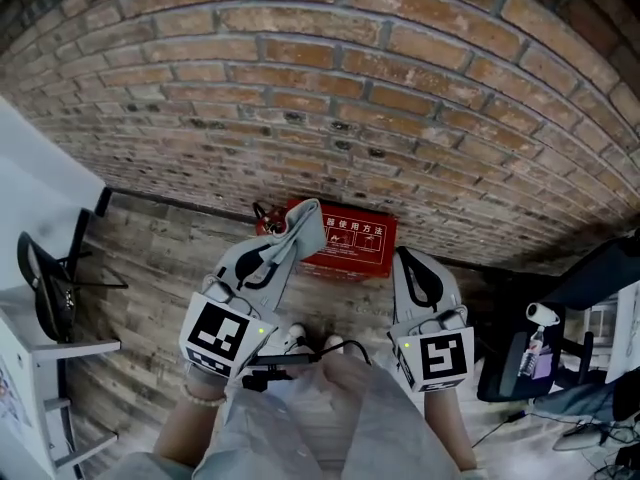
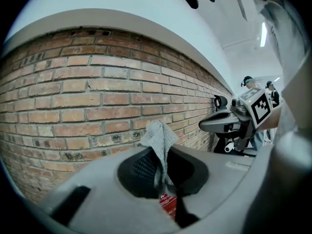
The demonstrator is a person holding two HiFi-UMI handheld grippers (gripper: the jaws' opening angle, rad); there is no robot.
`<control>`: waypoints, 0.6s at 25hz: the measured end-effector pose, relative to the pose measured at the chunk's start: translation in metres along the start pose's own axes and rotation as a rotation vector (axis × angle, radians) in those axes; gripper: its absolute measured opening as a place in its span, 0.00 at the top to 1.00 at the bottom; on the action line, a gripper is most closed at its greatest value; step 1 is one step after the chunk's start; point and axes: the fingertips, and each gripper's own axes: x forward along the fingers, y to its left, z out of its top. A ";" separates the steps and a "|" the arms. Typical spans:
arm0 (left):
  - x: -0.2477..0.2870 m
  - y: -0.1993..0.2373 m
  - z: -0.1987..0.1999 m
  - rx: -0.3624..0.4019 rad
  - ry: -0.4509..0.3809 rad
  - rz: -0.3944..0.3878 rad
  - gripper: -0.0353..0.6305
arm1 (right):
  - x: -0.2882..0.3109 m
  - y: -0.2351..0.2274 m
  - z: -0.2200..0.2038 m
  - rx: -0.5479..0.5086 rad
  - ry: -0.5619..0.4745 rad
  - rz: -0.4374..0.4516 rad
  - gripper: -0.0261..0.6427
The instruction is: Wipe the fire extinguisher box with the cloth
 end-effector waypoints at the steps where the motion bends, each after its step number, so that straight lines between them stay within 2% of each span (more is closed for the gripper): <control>1: -0.002 0.000 0.002 0.004 -0.006 0.004 0.93 | 0.000 0.000 0.003 -0.002 -0.006 0.001 0.95; 15: -0.014 0.007 0.012 -0.017 -0.061 0.036 0.93 | 0.006 0.008 0.020 -0.040 -0.022 0.042 0.95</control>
